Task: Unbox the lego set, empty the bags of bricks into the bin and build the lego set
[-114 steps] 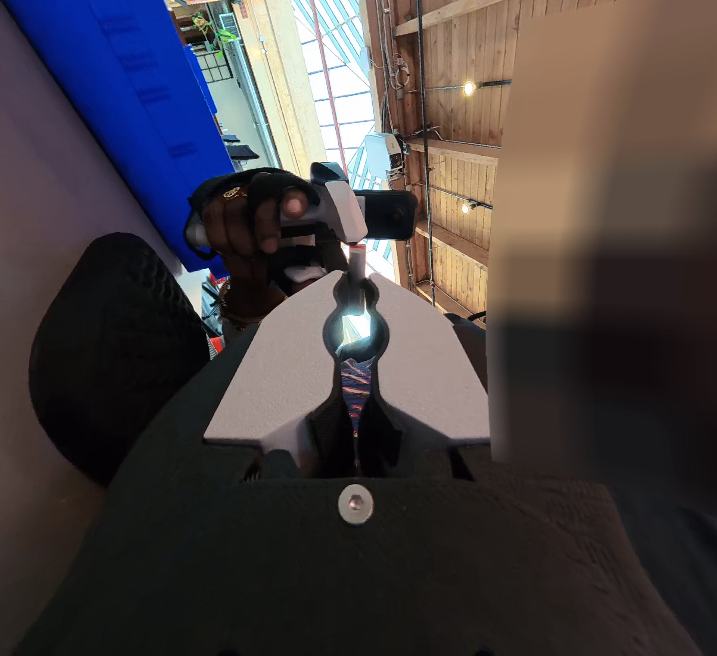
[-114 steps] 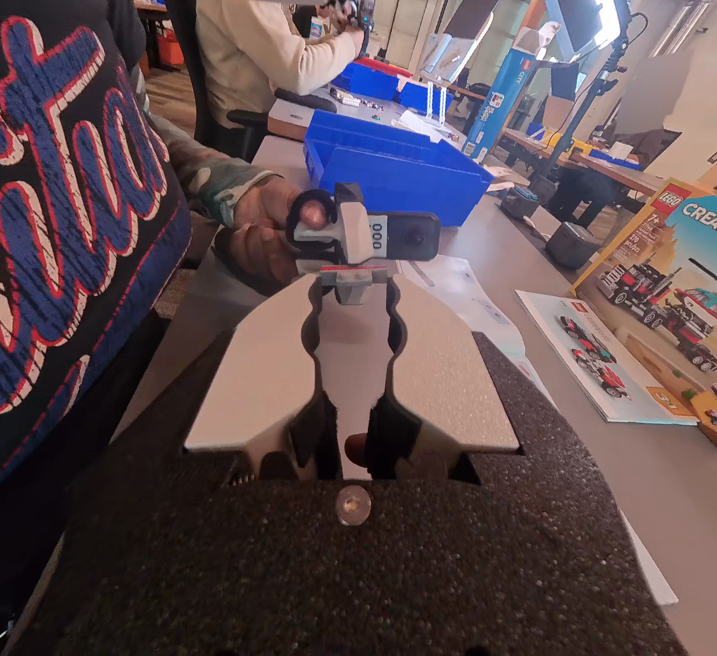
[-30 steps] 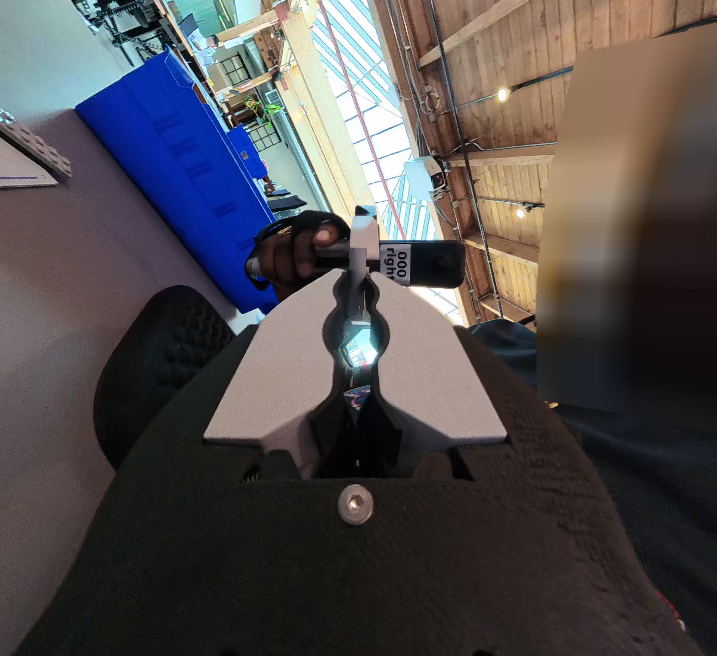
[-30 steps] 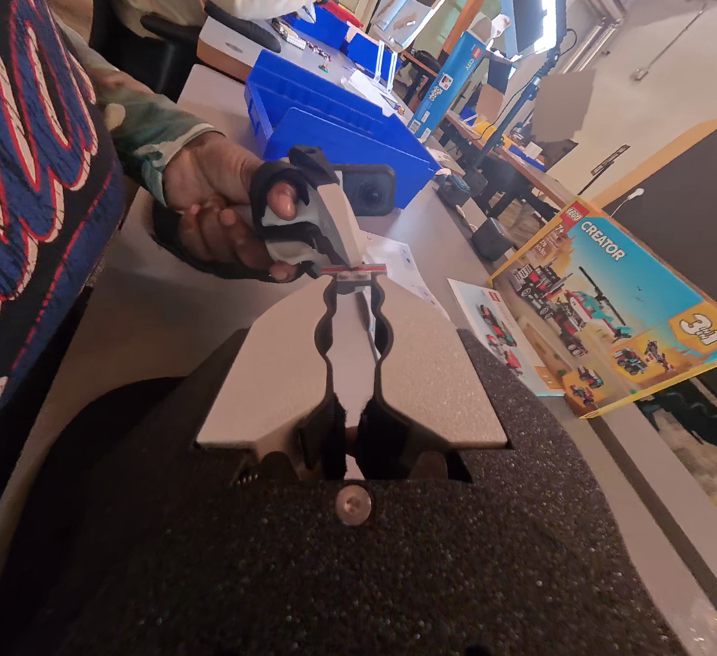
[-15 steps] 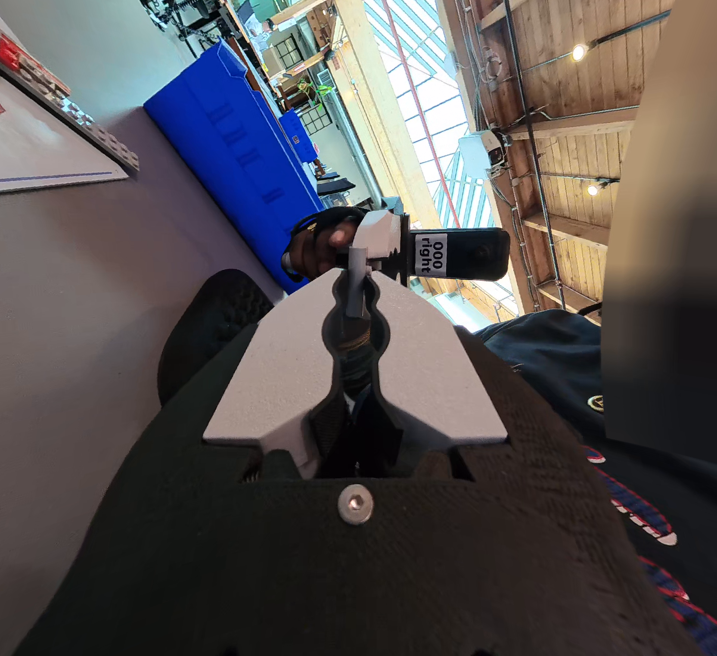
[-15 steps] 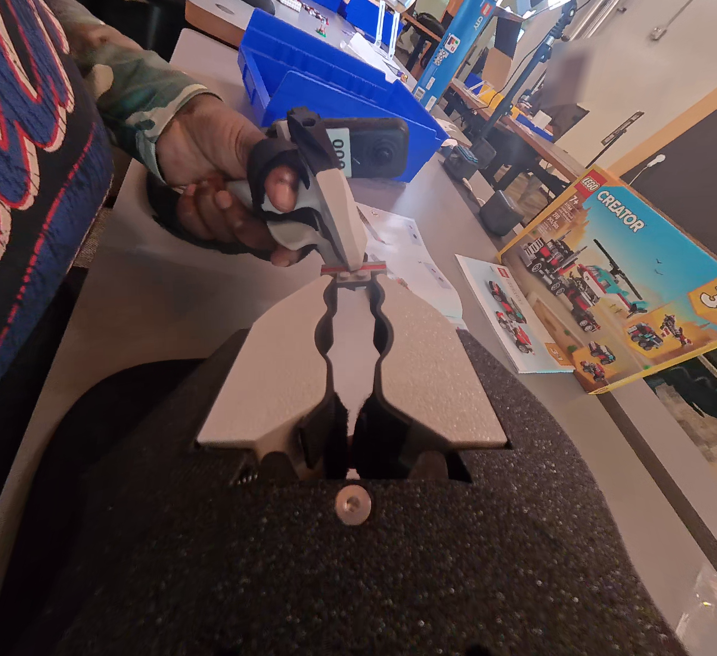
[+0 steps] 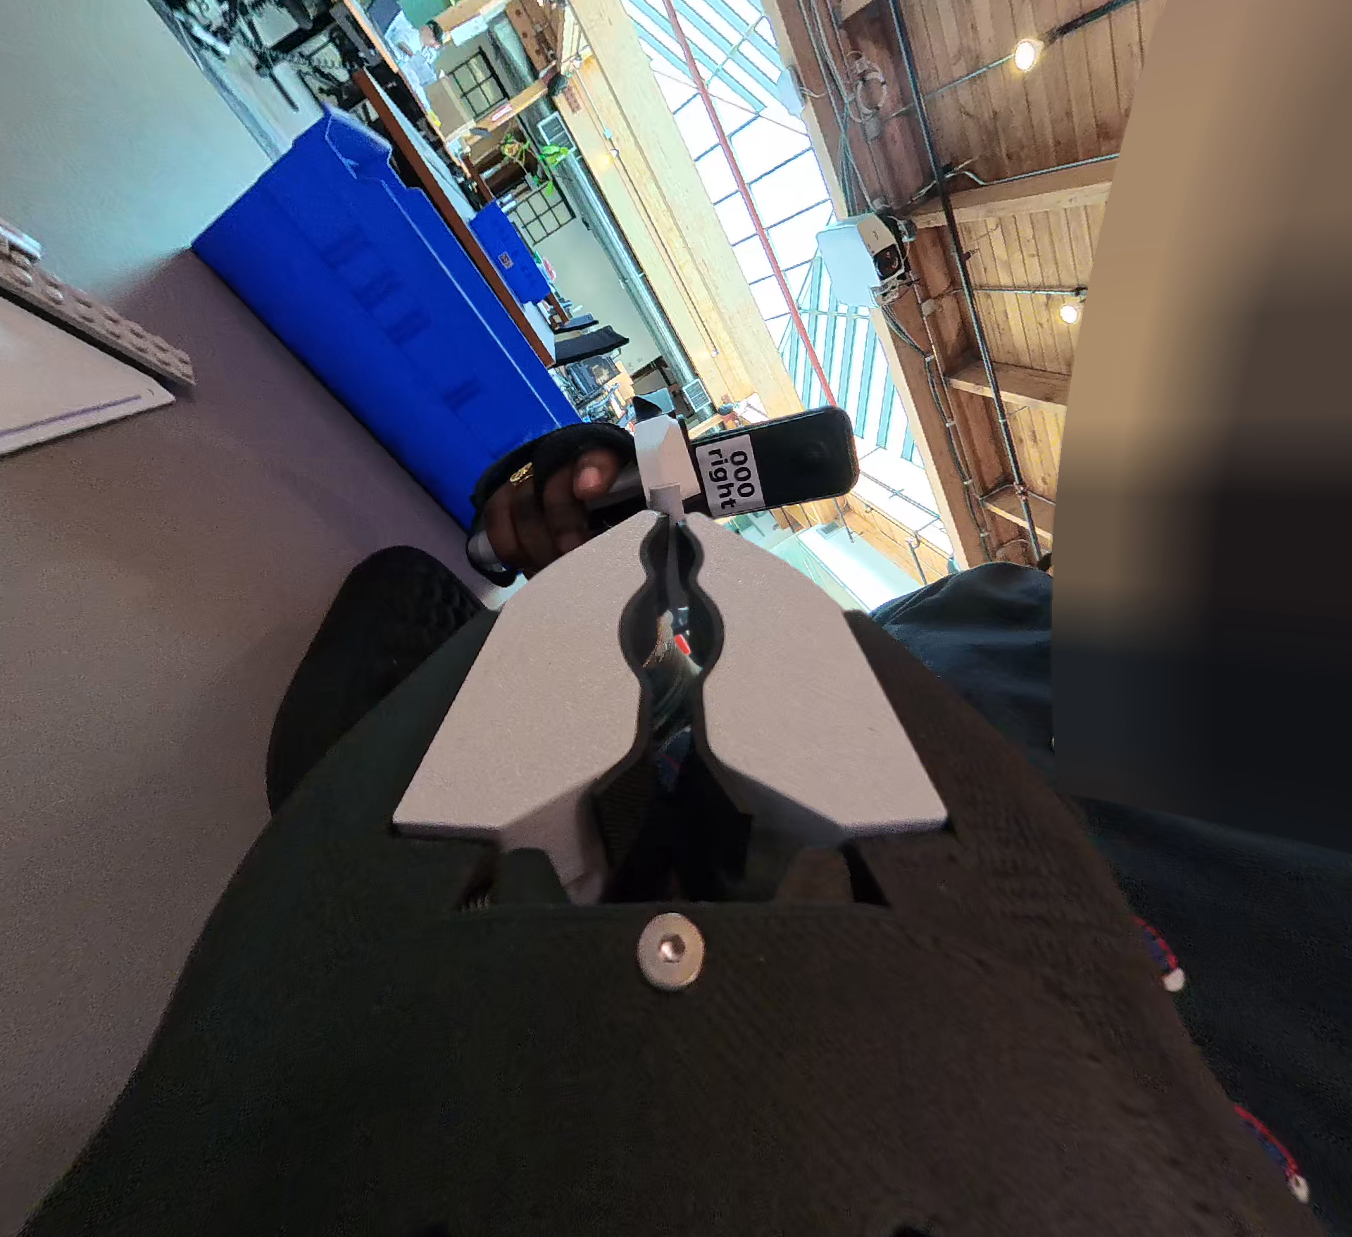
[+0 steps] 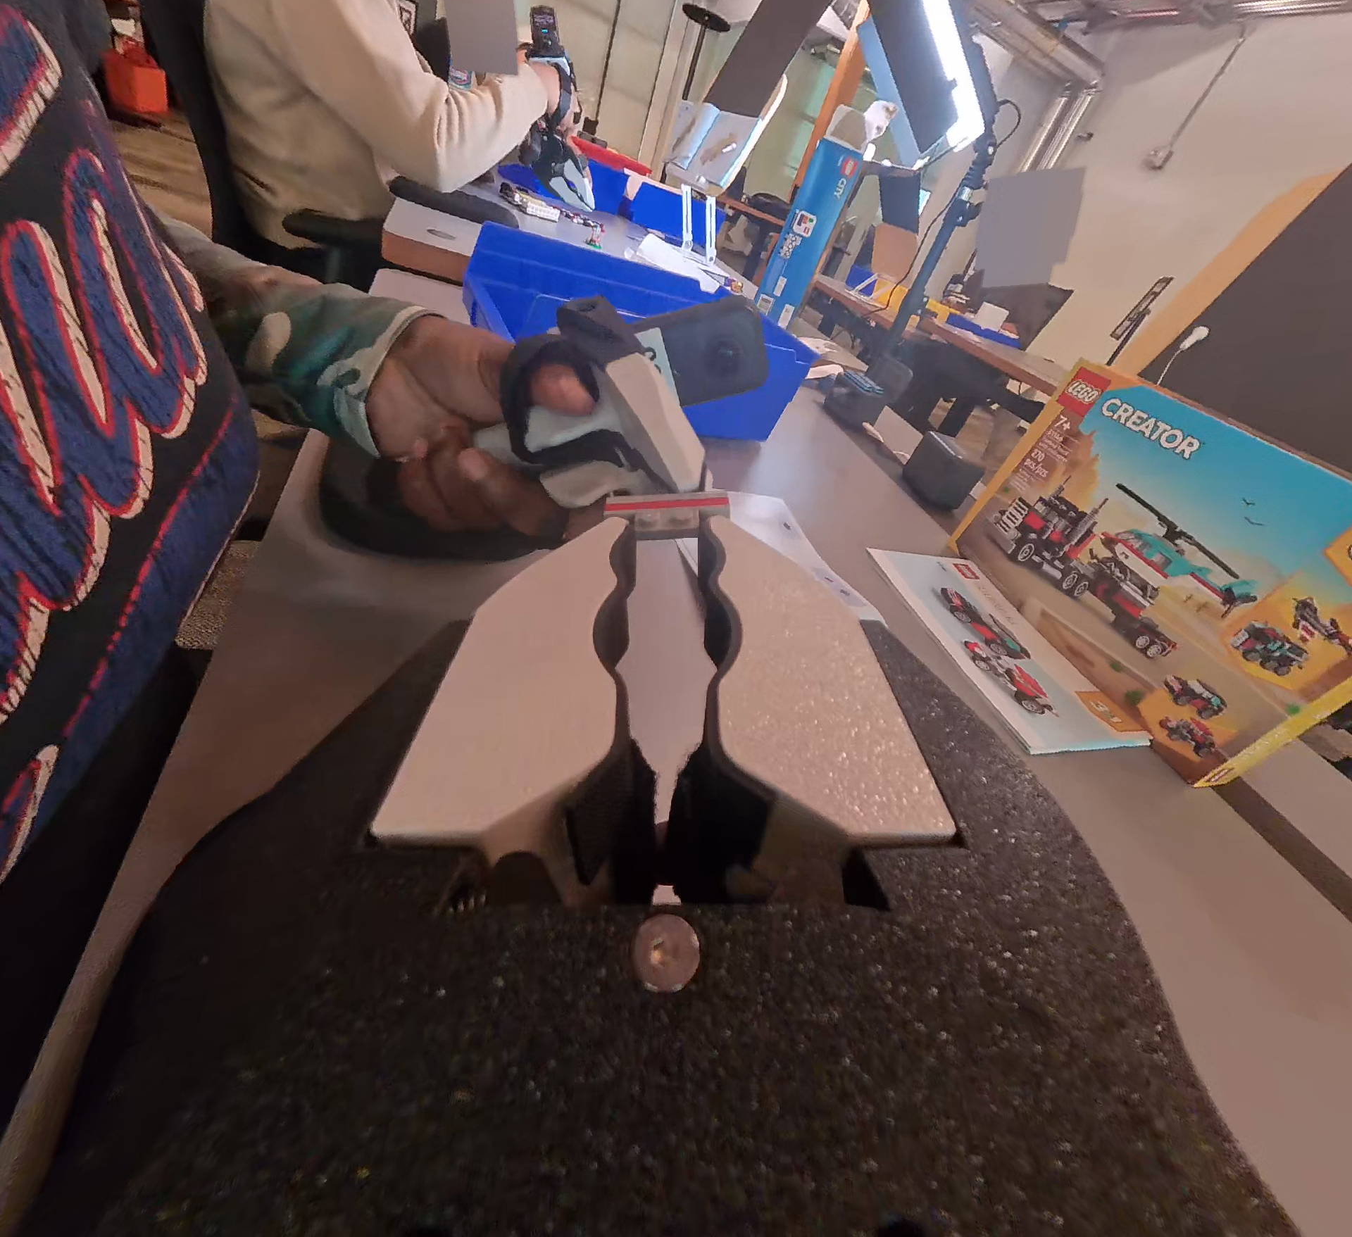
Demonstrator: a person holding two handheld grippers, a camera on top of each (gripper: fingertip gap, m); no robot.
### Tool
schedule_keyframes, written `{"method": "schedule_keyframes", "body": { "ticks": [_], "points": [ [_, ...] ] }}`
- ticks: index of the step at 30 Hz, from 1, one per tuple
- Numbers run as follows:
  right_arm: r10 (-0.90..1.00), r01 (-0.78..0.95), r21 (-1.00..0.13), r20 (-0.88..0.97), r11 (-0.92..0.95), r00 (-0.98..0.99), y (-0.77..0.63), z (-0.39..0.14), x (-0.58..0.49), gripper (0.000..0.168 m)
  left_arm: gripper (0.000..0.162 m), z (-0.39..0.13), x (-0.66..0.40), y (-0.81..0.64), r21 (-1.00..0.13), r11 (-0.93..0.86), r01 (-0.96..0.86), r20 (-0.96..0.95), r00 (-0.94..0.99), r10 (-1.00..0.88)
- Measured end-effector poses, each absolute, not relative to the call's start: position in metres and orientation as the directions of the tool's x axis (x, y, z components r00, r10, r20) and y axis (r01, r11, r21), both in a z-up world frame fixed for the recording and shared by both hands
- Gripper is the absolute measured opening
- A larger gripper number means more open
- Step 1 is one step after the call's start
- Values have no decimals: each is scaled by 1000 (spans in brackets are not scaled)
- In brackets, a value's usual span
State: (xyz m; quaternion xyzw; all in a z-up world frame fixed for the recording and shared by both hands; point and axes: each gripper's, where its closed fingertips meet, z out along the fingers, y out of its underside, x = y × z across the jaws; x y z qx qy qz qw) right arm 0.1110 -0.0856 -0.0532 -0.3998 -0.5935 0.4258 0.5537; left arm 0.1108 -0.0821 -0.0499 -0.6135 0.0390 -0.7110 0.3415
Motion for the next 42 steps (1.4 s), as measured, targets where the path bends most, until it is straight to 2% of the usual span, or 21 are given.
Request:
{"method": "schedule_keyframes", "body": {
  "ticks": [1,9,17,18,20,21,23,25,28,36,42],
  "points": [
    [944,14,-946,323,325,-71,-86,-54,111,16,0,-49,110,-81,-482,-755,446,842,-3,-539],
    [924,87,-921,374,380,-78,-88,-64,110,16,0,-60,110,-81,-523,-724,449,836,106,-538],
    [943,59,-941,329,332,-47,-86,-62,108,16,0,-57,108,-78,-518,-696,498,834,112,-540],
    [955,26,-955,293,294,-47,-85,-56,108,16,8,-52,108,-78,-521,-688,505,824,89,-559],
    [983,-26,-984,180,179,-49,-80,-49,109,16,24,-39,107,-80,-592,-643,485,760,72,-645],
    [993,-37,-995,96,94,-66,-76,-49,109,16,32,-38,105,-80,-673,-588,449,699,123,-705],
    [984,-39,-991,-122,-128,-130,-70,-53,111,16,48,-48,98,-76,-863,-407,298,494,333,-803],
    [947,-64,-963,-245,-263,-209,-70,-50,115,15,53,-54,98,-77,-968,-229,101,250,448,-859],
    [901,-49,-936,-320,-349,-294,-73,-48,115,16,54,-50,110,-82,-990,-143,11,134,419,-898],
    [890,-38,-940,-307,-339,-337,-80,-47,109,16,51,-46,117,-77,-969,-228,90,246,360,-900],
    [896,-21,-948,-293,-318,-335,-79,-48,106,16,34,-52,118,-79,-972,-225,69,235,350,-907]
  ]
}}
